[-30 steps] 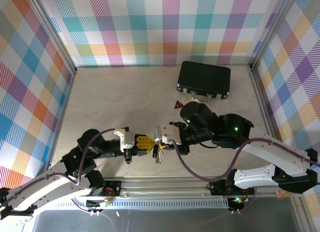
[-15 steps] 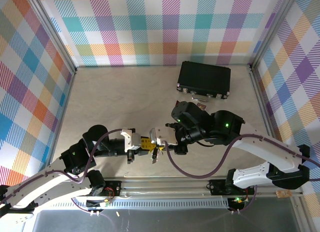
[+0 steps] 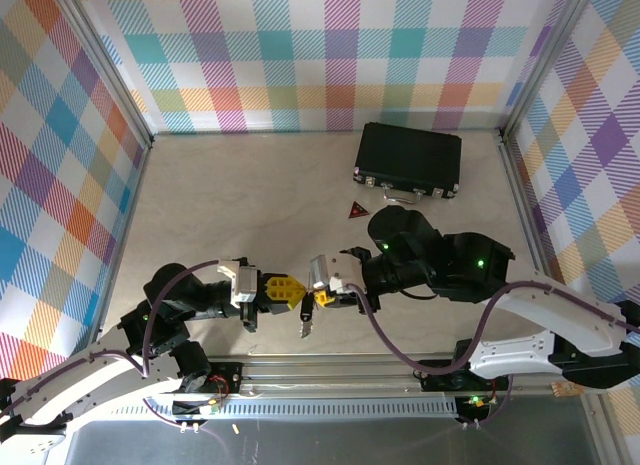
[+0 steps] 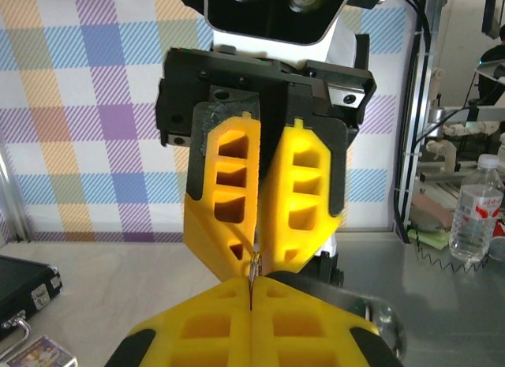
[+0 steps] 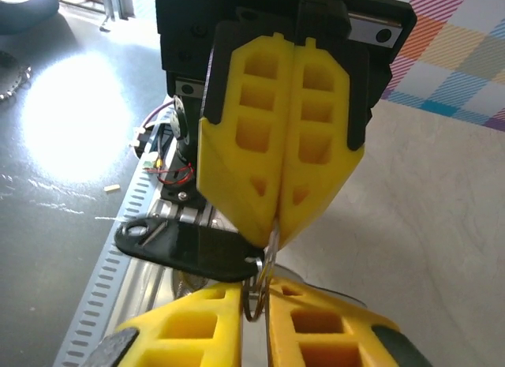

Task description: Put the keys on the keyring

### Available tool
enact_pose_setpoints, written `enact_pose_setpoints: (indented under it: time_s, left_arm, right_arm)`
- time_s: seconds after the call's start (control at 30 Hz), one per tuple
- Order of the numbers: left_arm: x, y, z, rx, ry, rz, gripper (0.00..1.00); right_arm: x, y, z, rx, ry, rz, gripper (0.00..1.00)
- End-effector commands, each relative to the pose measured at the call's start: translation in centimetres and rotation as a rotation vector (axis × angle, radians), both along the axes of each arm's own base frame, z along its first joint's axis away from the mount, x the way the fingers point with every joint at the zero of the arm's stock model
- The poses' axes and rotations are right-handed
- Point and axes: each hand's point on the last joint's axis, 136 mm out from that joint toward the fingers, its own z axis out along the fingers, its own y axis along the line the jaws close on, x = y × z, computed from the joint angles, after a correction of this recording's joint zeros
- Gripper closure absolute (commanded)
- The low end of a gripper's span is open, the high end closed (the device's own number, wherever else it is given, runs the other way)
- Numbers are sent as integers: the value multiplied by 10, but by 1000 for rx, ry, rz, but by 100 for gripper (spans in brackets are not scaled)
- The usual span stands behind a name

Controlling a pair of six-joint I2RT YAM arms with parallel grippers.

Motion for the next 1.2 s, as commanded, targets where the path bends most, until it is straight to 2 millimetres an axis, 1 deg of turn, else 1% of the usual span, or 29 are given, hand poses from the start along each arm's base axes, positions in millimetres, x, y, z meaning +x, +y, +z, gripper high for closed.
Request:
enact_pose_setpoints:
  time_s: [0.0,0.07,0.1,0.17,0.27,0.33,0.37,0.4,0.47,0.57,0.67,0.7,0.77,0.83,0.9,1.0,1.17]
  left_arm:
    - [-5,5,20,-83,-20,-14,100]
    - [-3,5,20,-84,-21,1,100]
    - [-1,5,19,-79,-21,12,100]
    - [4,5,16,-68,-17,38,100]
    - [10,5,11,-65,-15,70,100]
    - [16,5,9,-62,-10,101,100]
    - [19,5,7,-60,-9,120,100]
    - [24,5,6,-61,-7,144,100]
    - [32,7,4,-65,-6,189,100]
    - [43,9,3,-76,-6,257,100]
    - [53,9,1,-75,-7,307,100]
    - [55,9,1,-75,-8,319,100]
    - [60,9,-2,-68,-9,341,100]
    - [62,6,-4,-59,-11,342,100]
    - [62,4,-6,-54,-11,339,100]
    - [60,3,-7,-58,-11,323,100]
    - [55,4,-6,-66,-12,305,100]
  right_arm:
    - [-10,-7,9,32,25,18,73]
    - [-6,-10,10,37,22,-12,63]
    - [-3,-12,12,48,15,-34,60]
    - [-1,-17,16,74,14,-66,57]
    - [-4,-23,28,134,42,-85,53]
    - [-3,-20,32,173,75,-101,47]
    - [-2,-18,32,180,90,-114,43]
    - [3,-16,31,182,103,-149,41]
    - [12,-16,29,206,112,-211,40]
    - [17,-15,28,248,165,-263,39]
    - [30,-13,16,229,195,-355,39]
    - [34,-11,12,227,231,-389,38]
    - [33,-5,10,232,271,-391,38]
    - [35,1,7,222,298,-404,38]
    - [42,3,2,199,302,-449,38]
    - [52,5,-7,159,298,-507,38]
    - [61,8,-19,106,289,-560,40]
